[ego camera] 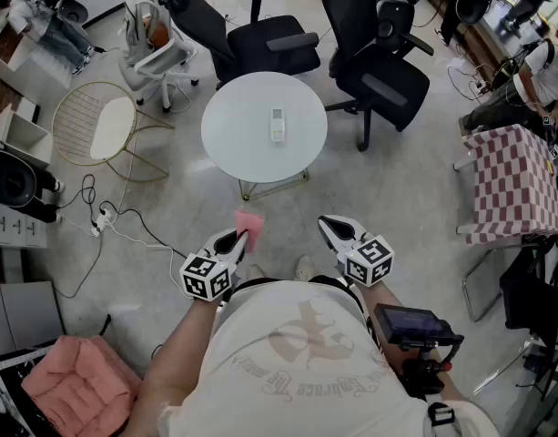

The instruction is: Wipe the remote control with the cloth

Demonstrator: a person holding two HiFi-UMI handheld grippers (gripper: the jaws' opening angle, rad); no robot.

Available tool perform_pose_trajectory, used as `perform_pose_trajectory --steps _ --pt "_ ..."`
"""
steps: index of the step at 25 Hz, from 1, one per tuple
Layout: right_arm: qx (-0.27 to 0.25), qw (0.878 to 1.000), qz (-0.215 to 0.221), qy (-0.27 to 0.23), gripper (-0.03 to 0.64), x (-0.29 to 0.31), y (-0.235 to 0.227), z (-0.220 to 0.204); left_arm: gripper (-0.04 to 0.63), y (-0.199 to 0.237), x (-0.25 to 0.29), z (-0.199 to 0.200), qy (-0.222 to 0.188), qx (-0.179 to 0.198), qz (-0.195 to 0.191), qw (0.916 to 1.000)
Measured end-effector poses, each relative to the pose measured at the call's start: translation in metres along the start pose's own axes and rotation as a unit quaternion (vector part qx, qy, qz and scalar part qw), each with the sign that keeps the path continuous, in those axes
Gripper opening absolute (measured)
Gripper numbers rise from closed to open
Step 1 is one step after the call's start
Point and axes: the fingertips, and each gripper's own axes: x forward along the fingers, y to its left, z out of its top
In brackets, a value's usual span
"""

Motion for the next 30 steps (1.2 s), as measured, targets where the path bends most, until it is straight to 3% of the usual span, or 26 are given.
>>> perform_pose_trajectory --steps 13,30 --pt "0.018 1.000 -0.009 -0.009 0.007 -0.008 -0.025 0.003 0.034 -0.012 0.014 0.000 0.003 -0.001 0.002 1.0000" --pt "0.059 0.998 0.032 0.021 0.007 -0.023 -0.067 -0.027 0.034 -0.055 0.058 -0.010 0.036 -0.004 0.031 0.9989"
